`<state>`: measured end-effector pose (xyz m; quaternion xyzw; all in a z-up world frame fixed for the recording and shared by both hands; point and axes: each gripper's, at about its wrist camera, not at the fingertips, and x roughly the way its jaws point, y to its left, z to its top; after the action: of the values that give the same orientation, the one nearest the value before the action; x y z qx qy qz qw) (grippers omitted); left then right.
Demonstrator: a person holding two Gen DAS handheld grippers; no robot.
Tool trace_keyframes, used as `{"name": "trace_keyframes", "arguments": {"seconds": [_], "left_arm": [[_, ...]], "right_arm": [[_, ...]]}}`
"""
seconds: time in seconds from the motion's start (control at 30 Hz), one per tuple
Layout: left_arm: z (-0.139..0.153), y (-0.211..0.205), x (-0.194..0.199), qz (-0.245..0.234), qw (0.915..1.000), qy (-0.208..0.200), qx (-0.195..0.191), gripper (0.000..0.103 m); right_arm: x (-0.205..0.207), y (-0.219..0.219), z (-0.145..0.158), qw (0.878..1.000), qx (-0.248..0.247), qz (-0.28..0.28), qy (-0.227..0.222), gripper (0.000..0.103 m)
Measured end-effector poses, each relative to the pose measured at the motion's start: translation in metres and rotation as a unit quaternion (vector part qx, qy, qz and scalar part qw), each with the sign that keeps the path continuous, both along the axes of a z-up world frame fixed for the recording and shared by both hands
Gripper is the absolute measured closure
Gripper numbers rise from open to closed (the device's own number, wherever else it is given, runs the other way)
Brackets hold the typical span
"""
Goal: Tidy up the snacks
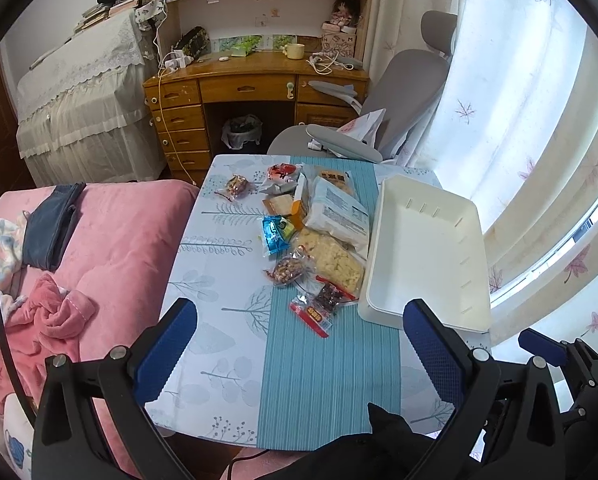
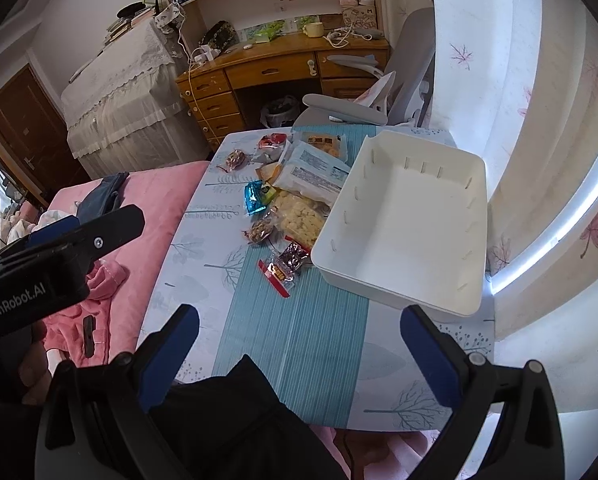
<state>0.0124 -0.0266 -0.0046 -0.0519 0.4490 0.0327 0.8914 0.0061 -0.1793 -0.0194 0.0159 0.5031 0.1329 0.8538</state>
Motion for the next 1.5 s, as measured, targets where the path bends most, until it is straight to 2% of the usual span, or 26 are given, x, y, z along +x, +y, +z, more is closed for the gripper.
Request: {"name": "trace_keyframes", "arguments": {"seconds": [0.4,0.73,0.9,1.13,1.27,1.5], "left_arm": [[-0.006,-0.020,-0.007,0.019,0.9997,0.011,0.013,0.001],[-0.008,-0.016,-0.001,0.030,0.9991,0.024,0.016,0.001],[-0.010,-0.002,0.004,0.035,0.9989,0.028,0.013,0.001],[-0.017,0.028,0.018,0.014,0.9987,0.043,0.023,0.001],[-0.017,0.051,0.034,-0.010,0.9979,0.045,0.046,0.001],[-0.023,0.100,0.070,-0.063,0.9948,0.049,0.063,0.001]], "right_arm": [[0.002,-0.022,-0.010,1.000,0.017,0.012,0.004,0.002],[0.017,-0.023,-0.015,0.999,0.028,0.016,0.012,0.002],[0.025,-0.010,-0.020,0.999,0.031,0.017,0.024,0.002],[0.038,0.014,-0.030,0.998,0.040,-0.005,0.046,0.002],[0.047,0.037,-0.040,0.996,0.039,-0.042,0.065,0.002],[0.066,0.072,-0.054,0.989,0.036,-0.111,0.093,0.002]]}}
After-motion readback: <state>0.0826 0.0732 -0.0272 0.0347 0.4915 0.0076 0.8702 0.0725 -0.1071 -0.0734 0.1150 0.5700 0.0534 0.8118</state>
